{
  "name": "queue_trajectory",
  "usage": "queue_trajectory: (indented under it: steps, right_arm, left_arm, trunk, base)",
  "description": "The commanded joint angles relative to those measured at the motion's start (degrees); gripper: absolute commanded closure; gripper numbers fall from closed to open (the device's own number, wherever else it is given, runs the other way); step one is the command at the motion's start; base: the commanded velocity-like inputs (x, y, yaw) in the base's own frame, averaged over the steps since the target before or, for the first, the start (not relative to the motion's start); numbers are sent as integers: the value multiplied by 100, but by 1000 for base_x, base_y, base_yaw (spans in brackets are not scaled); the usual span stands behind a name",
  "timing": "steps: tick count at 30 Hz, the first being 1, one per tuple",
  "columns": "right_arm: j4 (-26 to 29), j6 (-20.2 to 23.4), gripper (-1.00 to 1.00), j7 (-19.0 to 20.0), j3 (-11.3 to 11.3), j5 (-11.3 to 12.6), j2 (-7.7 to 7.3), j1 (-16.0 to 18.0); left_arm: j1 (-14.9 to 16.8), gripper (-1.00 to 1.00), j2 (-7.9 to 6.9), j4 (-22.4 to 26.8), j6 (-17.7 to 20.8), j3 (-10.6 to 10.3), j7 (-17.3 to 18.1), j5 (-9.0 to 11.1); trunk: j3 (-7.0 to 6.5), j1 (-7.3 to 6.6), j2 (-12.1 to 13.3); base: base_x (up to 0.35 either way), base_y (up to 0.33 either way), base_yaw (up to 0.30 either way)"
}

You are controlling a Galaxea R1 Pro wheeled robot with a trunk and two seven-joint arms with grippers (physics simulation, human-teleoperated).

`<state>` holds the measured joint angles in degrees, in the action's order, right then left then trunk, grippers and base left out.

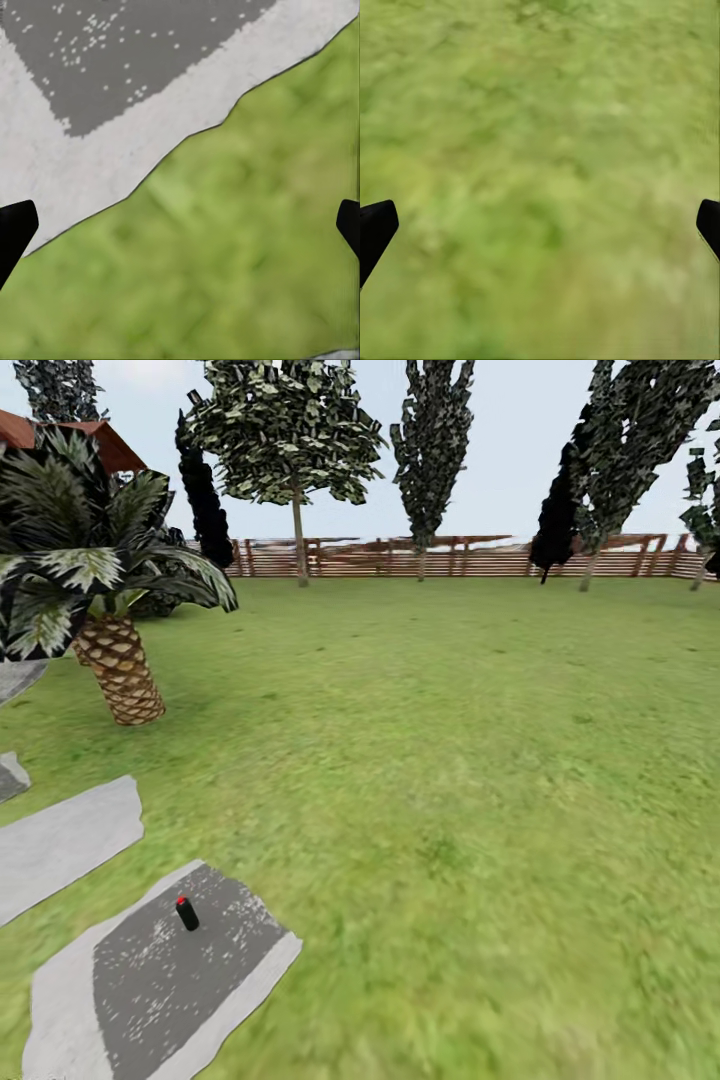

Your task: In the garden, pick up the pesticide atomizer on the floor and spray pesticide onto both trees until each tree trunk is fully covered.

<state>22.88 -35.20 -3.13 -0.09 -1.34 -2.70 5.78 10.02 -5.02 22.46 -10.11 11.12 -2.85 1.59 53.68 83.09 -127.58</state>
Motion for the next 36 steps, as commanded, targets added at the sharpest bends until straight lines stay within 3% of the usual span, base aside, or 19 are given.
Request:
queue_trajectory:
  steps: [1,36]
  right_arm:
    - [-3,-13,-100,-21,0,-16,1,2]
    - [-3,-13,-100,-21,0,-16,3,2]
  left_arm:
    - [3,-100,1,-5,-20,4,-5,16]
    - [4,-100,1,-5,-18,4,-5,16]
  trunk:
    - [5,1,-2]
    - [5,1,-2]
  base:
    - [243,-229,278]
    - [243,-229,279]
